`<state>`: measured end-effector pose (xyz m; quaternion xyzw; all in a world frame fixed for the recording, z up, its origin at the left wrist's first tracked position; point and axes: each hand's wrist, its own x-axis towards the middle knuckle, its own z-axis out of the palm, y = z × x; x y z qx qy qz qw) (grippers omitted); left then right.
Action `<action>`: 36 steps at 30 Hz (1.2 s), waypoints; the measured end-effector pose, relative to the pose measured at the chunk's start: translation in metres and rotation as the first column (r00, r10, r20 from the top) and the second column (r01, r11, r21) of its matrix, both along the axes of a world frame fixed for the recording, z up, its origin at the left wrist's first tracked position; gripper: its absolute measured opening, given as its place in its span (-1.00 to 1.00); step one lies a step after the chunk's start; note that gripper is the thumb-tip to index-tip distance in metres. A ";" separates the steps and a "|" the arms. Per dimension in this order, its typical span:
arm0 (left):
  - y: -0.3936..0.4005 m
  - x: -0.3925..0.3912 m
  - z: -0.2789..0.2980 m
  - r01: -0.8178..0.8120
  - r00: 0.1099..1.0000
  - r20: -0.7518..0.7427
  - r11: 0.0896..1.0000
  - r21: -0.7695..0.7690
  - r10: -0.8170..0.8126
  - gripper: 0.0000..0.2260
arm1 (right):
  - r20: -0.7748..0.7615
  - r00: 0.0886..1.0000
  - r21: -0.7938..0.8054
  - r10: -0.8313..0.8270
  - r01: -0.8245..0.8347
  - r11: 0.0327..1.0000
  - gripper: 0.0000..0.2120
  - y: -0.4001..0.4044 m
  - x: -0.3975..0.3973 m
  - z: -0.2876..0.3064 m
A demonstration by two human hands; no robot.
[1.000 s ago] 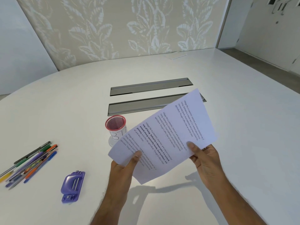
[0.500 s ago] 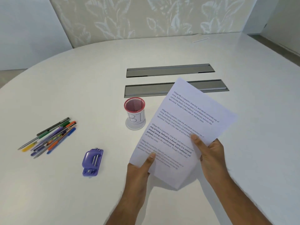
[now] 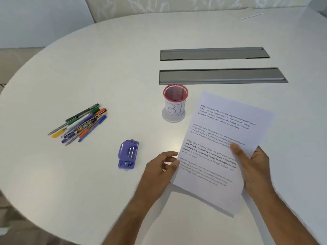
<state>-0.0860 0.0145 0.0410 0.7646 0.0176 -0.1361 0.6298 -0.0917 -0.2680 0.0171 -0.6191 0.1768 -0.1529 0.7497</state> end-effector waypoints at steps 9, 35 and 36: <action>0.076 0.031 0.007 -0.343 0.862 0.501 0.815 0.468 0.076 -0.82 | -0.133 0.991 -0.074 0.029 -0.039 0.996 -0.73 0.020 -0.011 -0.004; 0.070 0.026 -0.012 -0.183 0.969 0.214 0.942 0.282 0.124 -0.79 | -0.171 0.953 -0.194 0.249 -0.281 0.940 -0.79 0.070 0.019 -0.003; 0.067 0.025 -0.012 -0.177 0.974 0.179 0.957 0.231 0.137 -0.80 | -0.167 0.952 -0.191 0.255 -0.285 0.939 -0.79 0.070 0.019 -0.004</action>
